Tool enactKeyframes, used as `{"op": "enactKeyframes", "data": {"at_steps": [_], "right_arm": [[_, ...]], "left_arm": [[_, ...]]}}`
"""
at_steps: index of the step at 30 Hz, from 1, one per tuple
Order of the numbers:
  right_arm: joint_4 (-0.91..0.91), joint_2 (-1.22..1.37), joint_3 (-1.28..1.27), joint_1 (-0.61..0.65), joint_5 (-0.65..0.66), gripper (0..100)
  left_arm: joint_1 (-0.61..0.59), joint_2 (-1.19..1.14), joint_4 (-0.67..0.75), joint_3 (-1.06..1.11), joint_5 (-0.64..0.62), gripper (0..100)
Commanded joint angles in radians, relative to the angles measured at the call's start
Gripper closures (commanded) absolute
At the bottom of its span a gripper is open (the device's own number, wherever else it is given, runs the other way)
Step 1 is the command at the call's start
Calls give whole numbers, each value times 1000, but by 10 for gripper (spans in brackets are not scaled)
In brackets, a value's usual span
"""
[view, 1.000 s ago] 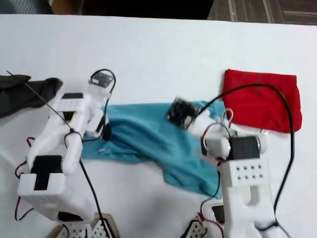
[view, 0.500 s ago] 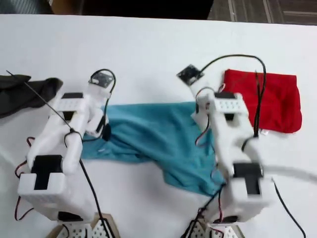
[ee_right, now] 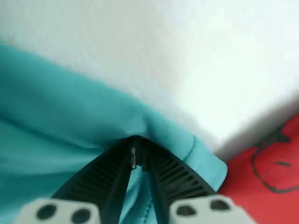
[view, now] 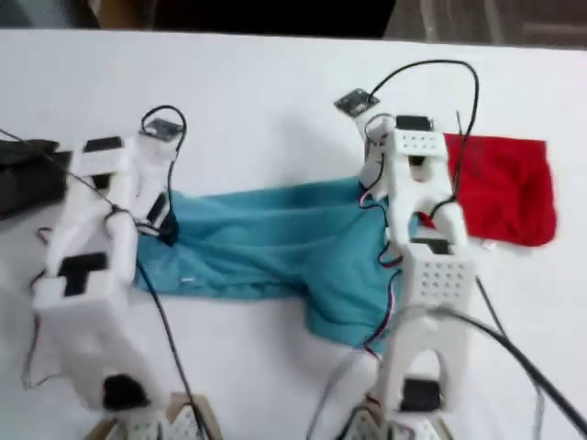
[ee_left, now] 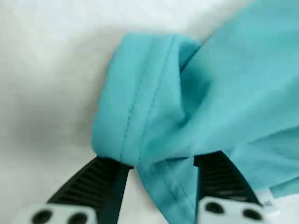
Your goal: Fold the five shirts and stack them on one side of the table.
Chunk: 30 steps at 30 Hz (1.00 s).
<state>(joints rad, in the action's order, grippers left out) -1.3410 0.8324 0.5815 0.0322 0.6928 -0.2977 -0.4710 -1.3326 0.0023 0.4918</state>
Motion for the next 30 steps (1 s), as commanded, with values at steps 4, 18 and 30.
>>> {"op": "enactKeyframes", "data": {"at_steps": [4, 18, 30], "right_arm": [[-147, 24, 218, -12, 0, 978], [-367, -329, 146, 131, 2, 978], [-170, -1158, -1080, 311, 146, 978]], "left_arm": [[-12, -135, -157, -308, -43, 793], [35, 278, -120, -102, -86, 793], [146, 750, 370, 743, -103, 790]]}}
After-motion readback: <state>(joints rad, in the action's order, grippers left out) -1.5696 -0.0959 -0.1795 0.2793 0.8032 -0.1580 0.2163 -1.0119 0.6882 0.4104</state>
